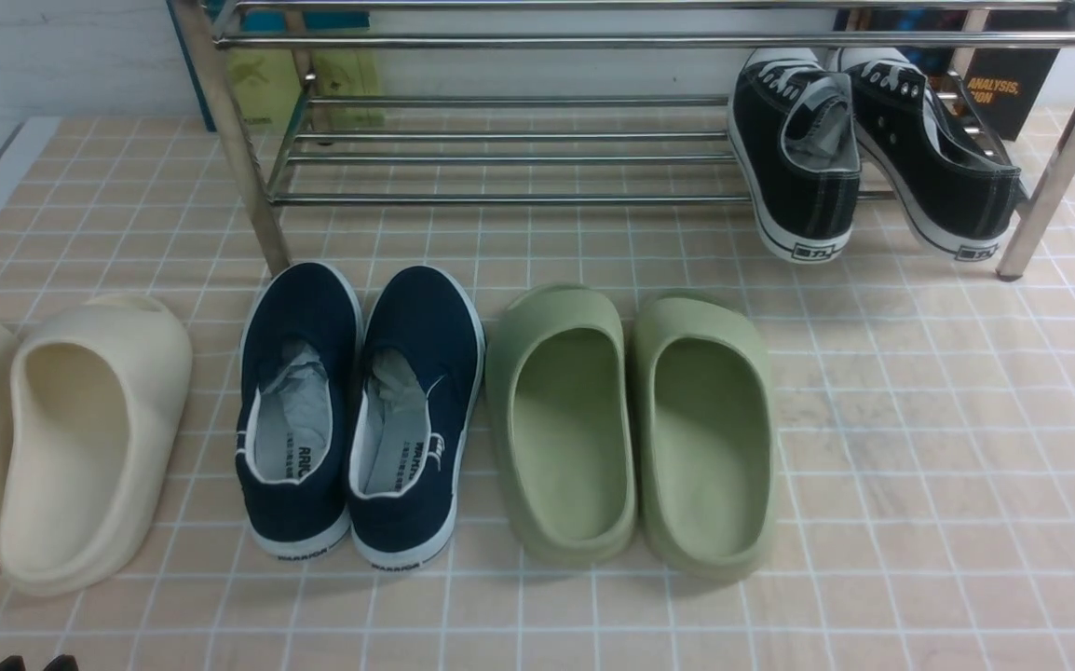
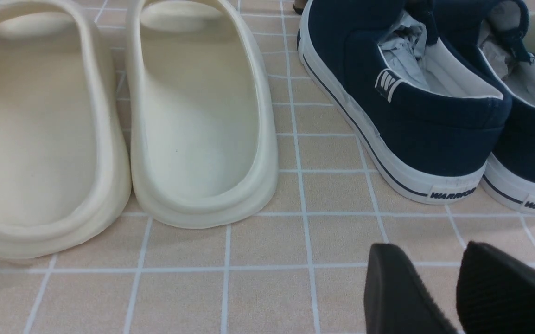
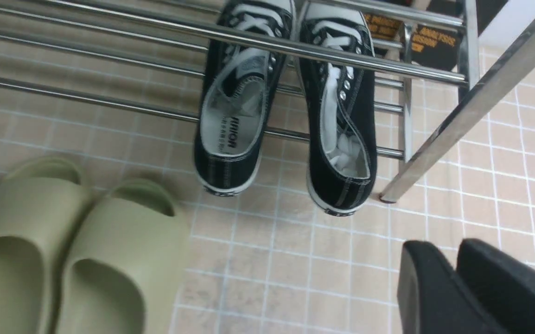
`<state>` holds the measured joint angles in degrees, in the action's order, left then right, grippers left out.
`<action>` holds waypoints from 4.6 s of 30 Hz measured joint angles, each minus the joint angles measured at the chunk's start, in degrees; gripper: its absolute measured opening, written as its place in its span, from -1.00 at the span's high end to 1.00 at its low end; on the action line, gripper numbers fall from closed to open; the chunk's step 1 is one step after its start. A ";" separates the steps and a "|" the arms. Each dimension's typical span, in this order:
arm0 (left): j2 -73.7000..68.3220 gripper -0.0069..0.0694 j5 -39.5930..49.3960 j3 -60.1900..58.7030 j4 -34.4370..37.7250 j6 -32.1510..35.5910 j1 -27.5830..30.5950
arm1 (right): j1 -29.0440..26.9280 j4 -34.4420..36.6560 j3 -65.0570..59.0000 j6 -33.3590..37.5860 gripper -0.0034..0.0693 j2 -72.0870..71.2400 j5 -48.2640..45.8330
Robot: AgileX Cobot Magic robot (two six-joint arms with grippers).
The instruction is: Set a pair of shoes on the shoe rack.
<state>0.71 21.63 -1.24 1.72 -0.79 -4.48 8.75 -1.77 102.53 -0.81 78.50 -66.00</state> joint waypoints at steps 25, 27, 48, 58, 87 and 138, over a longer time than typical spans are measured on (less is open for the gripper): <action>0.00 0.19 0.00 0.00 0.00 0.00 0.00 | 0.00 25.01 -89.89 23.68 0.78 -51.06 58.01; 0.00 0.19 0.00 0.00 0.00 0.00 0.00 | 0.00 27.17 -91.96 23.68 0.78 -51.13 60.60; 0.00 0.19 0.00 0.00 0.00 0.00 0.00 | 0.00 30.38 -93.61 23.68 0.73 -51.26 58.06; 0.00 0.19 0.00 0.00 -0.11 0.00 0.00 | -1.84 30.43 -96.51 23.68 0.71 -69.32 56.33; 0.00 0.19 0.00 0.00 -0.24 0.00 0.00 | -2.58 29.96 -103.29 23.68 0.60 -79.08 41.46; 0.00 0.19 0.00 0.00 -0.24 0.00 0.00 | -6.87 0.79 -103.37 -11.04 0.96 -79.08 44.43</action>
<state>0.71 21.63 -1.24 1.49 -0.79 -4.48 1.88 -0.98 -0.84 -11.85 -0.58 -21.57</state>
